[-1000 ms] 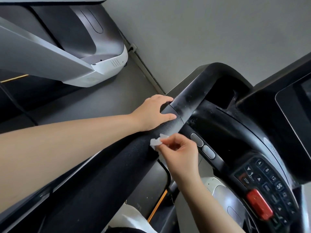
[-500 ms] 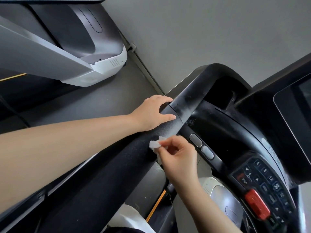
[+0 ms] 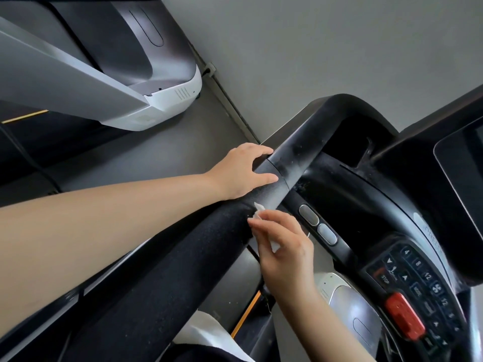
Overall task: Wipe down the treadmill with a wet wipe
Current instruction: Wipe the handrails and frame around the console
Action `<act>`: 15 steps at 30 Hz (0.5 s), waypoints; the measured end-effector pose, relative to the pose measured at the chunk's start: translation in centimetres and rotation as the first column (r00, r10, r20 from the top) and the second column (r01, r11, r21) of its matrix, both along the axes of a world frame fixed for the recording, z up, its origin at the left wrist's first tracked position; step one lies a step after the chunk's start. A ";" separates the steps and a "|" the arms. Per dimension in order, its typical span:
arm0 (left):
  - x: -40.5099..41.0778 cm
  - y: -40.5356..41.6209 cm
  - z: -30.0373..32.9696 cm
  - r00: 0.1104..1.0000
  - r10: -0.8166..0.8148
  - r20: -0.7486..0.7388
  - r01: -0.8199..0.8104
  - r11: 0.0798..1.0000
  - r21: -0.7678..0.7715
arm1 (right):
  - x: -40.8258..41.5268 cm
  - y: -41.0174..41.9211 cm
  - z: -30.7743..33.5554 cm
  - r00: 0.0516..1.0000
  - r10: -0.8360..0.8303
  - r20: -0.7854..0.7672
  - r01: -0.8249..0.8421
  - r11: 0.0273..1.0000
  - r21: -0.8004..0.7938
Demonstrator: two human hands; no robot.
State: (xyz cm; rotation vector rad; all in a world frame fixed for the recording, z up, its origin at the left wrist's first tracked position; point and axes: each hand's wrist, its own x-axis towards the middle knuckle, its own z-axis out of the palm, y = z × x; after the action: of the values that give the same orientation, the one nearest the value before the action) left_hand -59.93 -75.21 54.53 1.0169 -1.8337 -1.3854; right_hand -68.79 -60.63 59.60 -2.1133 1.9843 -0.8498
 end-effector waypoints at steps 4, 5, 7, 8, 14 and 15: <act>0.0 0.0 0.0 1.000 0.006 -0.006 -0.006 1.000 -0.005 | -0.5 0.2 0.3 0.995 -0.096 0.009 0.096 0.995 0.033; 0.0 -0.1 0.0 1.000 0.007 -0.008 -0.007 1.000 -0.008 | -0.5 0.0 0.3 0.996 -0.093 -0.007 0.093 0.995 0.029; 0.1 0.0 0.1 1.000 0.007 -0.012 -0.007 1.000 -0.010 | -0.4 -0.1 0.2 0.997 -0.072 -0.029 0.073 0.997 0.026; 0.1 0.0 0.1 1.000 0.008 -0.012 -0.008 1.000 -0.008 | -0.2 -0.1 0.1 0.996 -0.082 -0.019 0.082 0.996 0.031; -0.1 -0.1 -0.1 1.000 0.011 -0.008 -0.011 1.000 -0.006 | 1.0 0.1 -0.4 0.993 -0.085 0.084 0.078 0.994 0.079; -0.1 -0.1 -0.1 1.000 0.010 -0.007 -0.010 1.000 -0.008 | 1.1 0.0 -0.3 0.996 -0.050 0.068 0.045 0.996 0.076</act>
State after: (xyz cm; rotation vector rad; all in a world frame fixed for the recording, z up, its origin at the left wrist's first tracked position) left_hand -60.06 -75.28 54.44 1.0151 -1.8252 -1.3733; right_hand -67.65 -60.62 59.33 -1.9766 2.0055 -0.8322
